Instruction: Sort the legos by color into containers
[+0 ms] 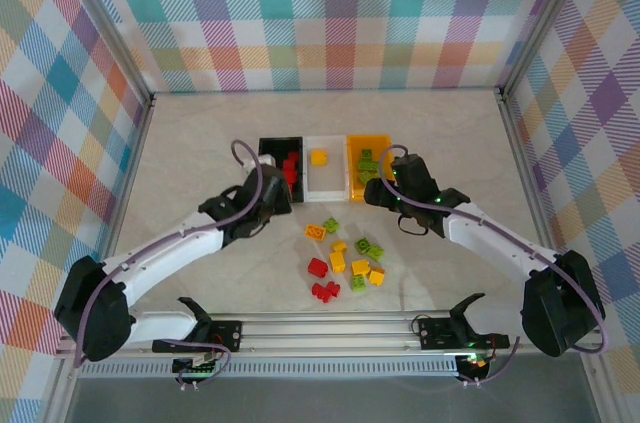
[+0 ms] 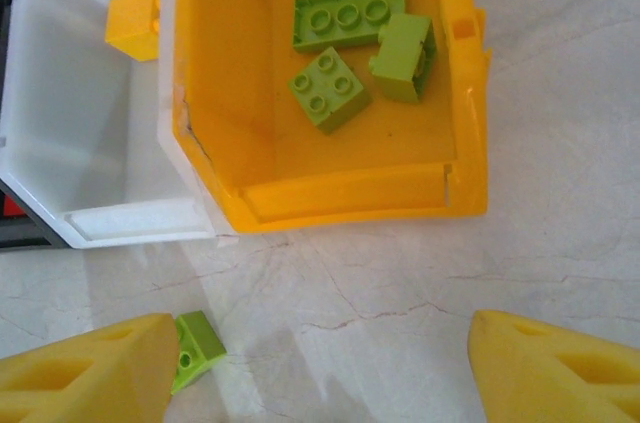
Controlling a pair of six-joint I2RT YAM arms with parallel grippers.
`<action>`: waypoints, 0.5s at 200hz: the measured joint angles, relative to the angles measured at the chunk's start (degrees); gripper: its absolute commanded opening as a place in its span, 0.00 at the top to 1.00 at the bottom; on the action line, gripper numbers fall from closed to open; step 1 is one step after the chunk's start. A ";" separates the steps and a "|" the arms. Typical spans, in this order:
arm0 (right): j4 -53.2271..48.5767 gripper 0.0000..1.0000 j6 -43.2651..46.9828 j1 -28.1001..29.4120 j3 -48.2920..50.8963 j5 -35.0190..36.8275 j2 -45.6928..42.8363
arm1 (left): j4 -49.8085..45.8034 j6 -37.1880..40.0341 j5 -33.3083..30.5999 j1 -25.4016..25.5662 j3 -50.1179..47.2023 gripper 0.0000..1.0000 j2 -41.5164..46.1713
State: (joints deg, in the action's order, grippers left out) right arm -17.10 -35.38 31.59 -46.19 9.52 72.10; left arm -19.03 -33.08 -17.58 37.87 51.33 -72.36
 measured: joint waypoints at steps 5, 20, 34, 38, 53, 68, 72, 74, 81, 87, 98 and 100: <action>0.02 0.24 -0.04 0.00 0.31 0.00 -0.04 | -0.28 0.39 0.07 -1.38 1.70 0.76 -1.14; -0.07 0.24 -0.20 0.00 0.92 -0.02 -0.07 | -0.68 1.60 0.09 -4.48 6.08 0.76 -5.51; -0.11 0.24 -0.22 0.00 1.20 -0.15 -0.17 | -1.01 2.86 0.00 -6.40 10.25 0.76 -10.78; -0.11 0.24 -0.22 0.00 1.27 -0.20 -0.20 | -1.20 3.21 0.00 -6.84 11.43 0.76 -12.31; -0.13 0.24 -0.22 0.00 1.31 -0.48 -0.48 | -2.03 4.44 -0.09 -8.13 15.26 0.75 -17.51; -0.24 0.24 -0.22 0.39 1.36 -0.81 -0.87 | -3.23 5.35 -0.07 -8.98 18.64 0.73 -21.94; -0.28 0.24 -0.22 0.52 1.42 -0.92 -1.03 | -3.48 5.57 -0.07 -9.16 19.50 0.72 -23.02; -0.28 0.24 -0.20 0.59 1.49 -0.94 -1.16 | -3.65 5.77 -0.07 -9.22 19.89 0.71 -23.52; -0.44 0.24 -0.22 0.83 1.66 -1.09 -1.51 | -4.17 6.05 -0.07 -9.53 21.09 0.69 -24.98; -0.48 0.24 -0.22 1.14 1.90 -1.29 -1.90 | -4.92 6.38 -0.07 -9.84 22.27 0.67 -26.27; -0.55 0.23 -0.26 1.88 2.58 -1.66 -2.75 | -5.55 6.82 -0.04 -10.38 23.93 0.56 -28.09; -0.55 0.23 -0.33 2.05 2.75 -1.70 -2.95 | -5.77 7.15 -0.04 -10.49 24.17 0.54 -28.37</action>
State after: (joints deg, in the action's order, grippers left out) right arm -17.65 -35.70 33.65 -43.44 7.81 69.14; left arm -24.80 -25.93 -17.63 27.38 75.50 -100.73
